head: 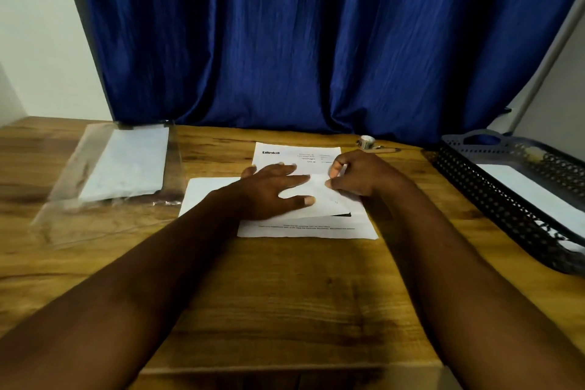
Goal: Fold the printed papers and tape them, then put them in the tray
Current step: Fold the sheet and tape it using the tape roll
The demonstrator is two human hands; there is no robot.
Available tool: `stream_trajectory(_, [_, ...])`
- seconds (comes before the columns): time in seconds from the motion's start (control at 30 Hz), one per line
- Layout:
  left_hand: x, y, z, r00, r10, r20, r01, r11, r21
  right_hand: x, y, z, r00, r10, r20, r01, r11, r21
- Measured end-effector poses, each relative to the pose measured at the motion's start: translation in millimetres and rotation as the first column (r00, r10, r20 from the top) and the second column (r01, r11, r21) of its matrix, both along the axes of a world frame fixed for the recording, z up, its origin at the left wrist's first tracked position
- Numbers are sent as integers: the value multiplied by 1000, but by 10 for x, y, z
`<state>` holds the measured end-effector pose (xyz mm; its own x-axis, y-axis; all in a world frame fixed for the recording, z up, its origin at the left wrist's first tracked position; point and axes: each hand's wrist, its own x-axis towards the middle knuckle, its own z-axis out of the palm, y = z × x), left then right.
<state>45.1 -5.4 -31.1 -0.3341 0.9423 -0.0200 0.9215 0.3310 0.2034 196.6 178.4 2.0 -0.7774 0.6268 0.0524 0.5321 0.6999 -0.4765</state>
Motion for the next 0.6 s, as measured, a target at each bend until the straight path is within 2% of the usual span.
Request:
stream_trajectory(0.13, [-46, 2, -35, 1000, -13, -5, 13, 1000, 16, 66, 15, -44, 987, 146, -73, -148, 989, -25])
stream_trajectory(0.3, [-53, 7, -31, 1000, -11, 8, 11, 1000, 19, 17, 80, -96, 983, 152, -99, -145, 987, 74])
stream_trajectory(0.37, [-44, -11, -11, 1000, -9, 10, 8, 999, 39, -17, 104, -145, 972, 109, -208, -95, 992, 76])
stream_trajectory(0.47, [-23, -29, 27, 1000, -26, -6, 27, 994, 102, -61, 231, -187, 922, -68, -382, 77, 997, 7])
stream_trajectory(0.6, [-18, 6, 88, 996, -35, -85, 50, 981, 188, -76, 545, -145, 855, -235, -462, 266, 964, 1])
